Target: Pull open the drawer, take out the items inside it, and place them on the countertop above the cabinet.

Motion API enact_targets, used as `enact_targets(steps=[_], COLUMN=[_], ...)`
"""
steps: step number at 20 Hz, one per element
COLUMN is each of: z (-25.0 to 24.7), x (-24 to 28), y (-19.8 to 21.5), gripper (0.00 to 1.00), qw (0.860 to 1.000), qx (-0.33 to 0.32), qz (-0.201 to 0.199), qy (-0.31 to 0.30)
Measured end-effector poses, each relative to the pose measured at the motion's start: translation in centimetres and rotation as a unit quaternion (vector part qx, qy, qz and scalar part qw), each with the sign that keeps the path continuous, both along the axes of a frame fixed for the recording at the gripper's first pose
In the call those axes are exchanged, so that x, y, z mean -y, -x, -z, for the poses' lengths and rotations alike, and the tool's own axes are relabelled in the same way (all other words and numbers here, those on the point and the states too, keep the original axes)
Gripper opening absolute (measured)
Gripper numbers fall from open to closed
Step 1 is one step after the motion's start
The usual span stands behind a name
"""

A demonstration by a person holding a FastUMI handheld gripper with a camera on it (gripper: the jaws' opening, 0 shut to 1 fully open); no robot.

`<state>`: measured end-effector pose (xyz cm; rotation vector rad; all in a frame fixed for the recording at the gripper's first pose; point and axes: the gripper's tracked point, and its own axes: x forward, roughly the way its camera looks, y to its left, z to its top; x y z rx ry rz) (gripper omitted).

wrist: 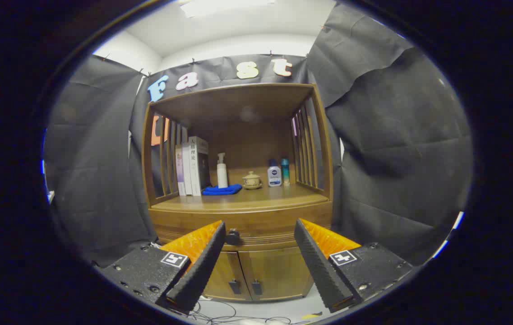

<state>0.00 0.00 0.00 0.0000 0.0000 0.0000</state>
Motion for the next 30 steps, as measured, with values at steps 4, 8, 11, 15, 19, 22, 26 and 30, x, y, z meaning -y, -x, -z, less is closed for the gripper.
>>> enact_targets(steps=[4, 8, 11, 15, 19, 22, 26, 30], z=[-0.3, 0.1, 0.3, 0.5, 1.8, 2.9, 3.3, 5.1], x=[0.3, 0.4, 0.1, 0.0, 0.3, -0.3, -1.7, -4.0], y=[-0.2, -0.4, -0.4, -0.6, -1.7, -3.0, -5.3, -9.0], gripper=[0.99, 0.99, 0.99, 0.99, 0.99, 0.99, 0.99, 0.99], qw=[1.000, 1.000, 1.000, 1.000, 1.000, 1.000, 1.000, 0.999], qx=[0.003, -0.002, -0.005, -0.005, -0.015, -0.025, -0.014, -0.013], qz=[0.005, 0.010, 0.007, 0.008, 0.011, 0.011, 0.005, -0.009], qy=[0.000, -0.001, -0.002, 0.002, 0.000, 0.004, 0.025, 0.032])
